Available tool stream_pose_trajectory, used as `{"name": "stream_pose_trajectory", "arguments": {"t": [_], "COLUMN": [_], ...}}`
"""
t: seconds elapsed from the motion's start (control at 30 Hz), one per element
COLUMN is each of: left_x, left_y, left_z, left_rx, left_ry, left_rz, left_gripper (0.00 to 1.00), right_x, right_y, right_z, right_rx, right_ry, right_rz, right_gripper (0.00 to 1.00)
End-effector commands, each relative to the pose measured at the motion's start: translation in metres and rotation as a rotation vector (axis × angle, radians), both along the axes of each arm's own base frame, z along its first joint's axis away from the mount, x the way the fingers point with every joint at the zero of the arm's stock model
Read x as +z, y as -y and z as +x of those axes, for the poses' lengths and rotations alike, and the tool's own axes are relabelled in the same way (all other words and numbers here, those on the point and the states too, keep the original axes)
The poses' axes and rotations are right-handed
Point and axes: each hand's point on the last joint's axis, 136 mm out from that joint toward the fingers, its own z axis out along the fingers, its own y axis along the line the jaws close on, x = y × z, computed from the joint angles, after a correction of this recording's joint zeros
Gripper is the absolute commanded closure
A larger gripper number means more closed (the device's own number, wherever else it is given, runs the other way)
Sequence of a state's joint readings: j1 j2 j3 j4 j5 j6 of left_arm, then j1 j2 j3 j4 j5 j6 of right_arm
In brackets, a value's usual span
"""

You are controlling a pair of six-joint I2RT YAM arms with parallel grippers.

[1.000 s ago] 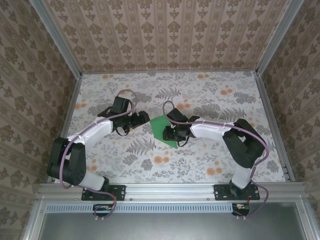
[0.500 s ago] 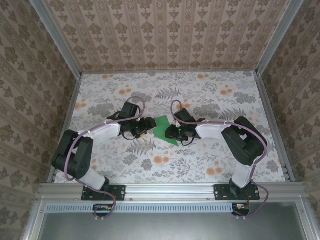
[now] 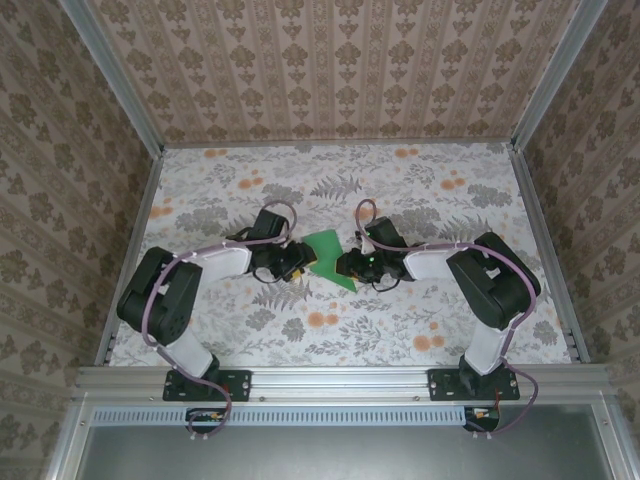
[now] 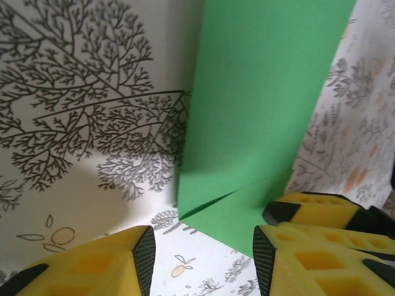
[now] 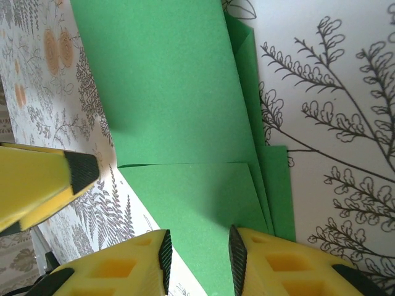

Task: Fold a paper plane with a square sheet of paper (pick it up from the middle)
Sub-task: Fold the wing for the fifth time at the center of the table.

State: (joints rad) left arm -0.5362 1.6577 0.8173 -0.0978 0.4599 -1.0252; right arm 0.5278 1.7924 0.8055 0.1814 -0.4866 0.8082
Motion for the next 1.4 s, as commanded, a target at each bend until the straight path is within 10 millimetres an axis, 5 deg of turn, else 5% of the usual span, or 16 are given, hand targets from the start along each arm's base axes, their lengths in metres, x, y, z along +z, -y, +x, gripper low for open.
{"name": "stream_pose_trajectory", "arguments": {"t": [0.0, 0.83, 1.03, 1.37], "left_x": [-0.006, 0.004, -0.001, 0.006], "left_y": [0.004, 0.029, 0.032, 0.036], "left_z": [-0.002, 0.010, 0.010, 0.012], "left_rx": [-0.001, -0.062, -0.076, -0.068], "left_ry": [-0.030, 0.039, 0.035, 0.024], "left_rz": [-0.010, -0.144, -0.156, -0.169], "left_gripper": [0.52, 0.70, 0.73, 0.94], "right_x": [-0.030, -0.027, -0.006, 0.038], "right_y": [0.021, 0.020, 0.012, 0.012], "right_z": [-0.018, -0.016, -0.009, 0.000], "right_rx": [-0.028, -0.015, 0.050, 0.139], "right_ry": [-0.100, -0.086, -0.007, 0.226], "right_rz": [-0.077, -0.069, -0.046, -0.132], "right_gripper": [0.65, 0.65, 0.60, 0.42]}}
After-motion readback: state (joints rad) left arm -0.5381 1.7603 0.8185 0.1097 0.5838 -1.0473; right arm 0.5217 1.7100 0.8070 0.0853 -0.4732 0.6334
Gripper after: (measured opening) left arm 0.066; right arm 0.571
